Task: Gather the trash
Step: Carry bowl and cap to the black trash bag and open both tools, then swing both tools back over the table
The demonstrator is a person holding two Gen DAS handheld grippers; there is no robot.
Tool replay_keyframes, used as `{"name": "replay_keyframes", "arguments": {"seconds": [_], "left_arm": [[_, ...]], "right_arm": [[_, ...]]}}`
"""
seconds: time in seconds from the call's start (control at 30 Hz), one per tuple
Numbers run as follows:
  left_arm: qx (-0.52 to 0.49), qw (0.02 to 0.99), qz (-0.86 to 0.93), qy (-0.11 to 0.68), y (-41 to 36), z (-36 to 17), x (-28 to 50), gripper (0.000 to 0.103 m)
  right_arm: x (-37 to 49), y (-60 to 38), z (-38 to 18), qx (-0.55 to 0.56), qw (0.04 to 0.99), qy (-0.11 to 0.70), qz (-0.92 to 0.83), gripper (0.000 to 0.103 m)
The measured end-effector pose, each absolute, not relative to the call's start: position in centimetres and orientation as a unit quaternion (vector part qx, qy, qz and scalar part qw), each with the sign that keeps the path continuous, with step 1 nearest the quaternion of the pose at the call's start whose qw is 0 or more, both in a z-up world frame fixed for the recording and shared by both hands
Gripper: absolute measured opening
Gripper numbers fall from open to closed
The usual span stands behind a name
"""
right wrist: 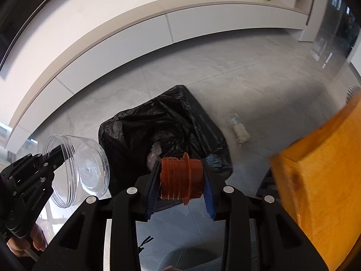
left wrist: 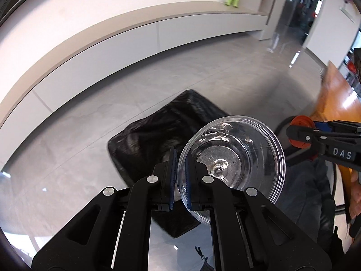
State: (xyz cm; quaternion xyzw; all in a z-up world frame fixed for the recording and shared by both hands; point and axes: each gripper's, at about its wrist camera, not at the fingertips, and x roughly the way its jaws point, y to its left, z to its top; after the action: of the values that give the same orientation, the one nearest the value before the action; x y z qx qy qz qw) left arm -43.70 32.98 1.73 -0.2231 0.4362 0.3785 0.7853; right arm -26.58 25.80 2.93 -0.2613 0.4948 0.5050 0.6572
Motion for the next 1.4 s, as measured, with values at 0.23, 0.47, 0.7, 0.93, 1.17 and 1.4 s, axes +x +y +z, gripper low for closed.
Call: {"name": "replay_keyframes", "arguments": {"seconds": [0.23, 0.47, 0.7, 0.93, 1.17, 1.4], "left_arm": [[-0.22, 0.756, 0.429, 0.443, 33.9, 2.0, -45.5, 0.095], [-0.207, 0.757, 0.439, 0.437, 34.1, 2.3, -45.0, 0.097], [-0.185, 0.777, 0.409, 0.442, 32.2, 3.2, -43.1, 0.097], [-0.162, 0.82, 0.359, 0.415, 29.1, 6.5, -40.1, 0.097], [-0.107, 0.852, 0.302, 0.413, 25.0, 8.6, -33.5, 0.097], [-0.059, 0.881, 0.227, 0.411, 19.9, 9.8, -25.9, 0.097]], "right_arm": [[-27.5, 28.0, 1.7, -0.289, 0.652, 0.491, 0.5, 0.066], [-26.7, 26.7, 3.0, -0.27, 0.663, 0.484, 0.502, 0.067], [-25.3, 24.9, 4.0, -0.252, 0.673, 0.487, 0.496, 0.067], [-22.8, 21.4, 5.5, -0.229, 0.696, 0.475, 0.486, 0.067], [-17.6, 15.3, 8.5, -0.194, 0.746, 0.459, 0.441, 0.067], [-11.7, 8.1, 9.5, -0.155, 0.786, 0.466, 0.376, 0.067]]}}
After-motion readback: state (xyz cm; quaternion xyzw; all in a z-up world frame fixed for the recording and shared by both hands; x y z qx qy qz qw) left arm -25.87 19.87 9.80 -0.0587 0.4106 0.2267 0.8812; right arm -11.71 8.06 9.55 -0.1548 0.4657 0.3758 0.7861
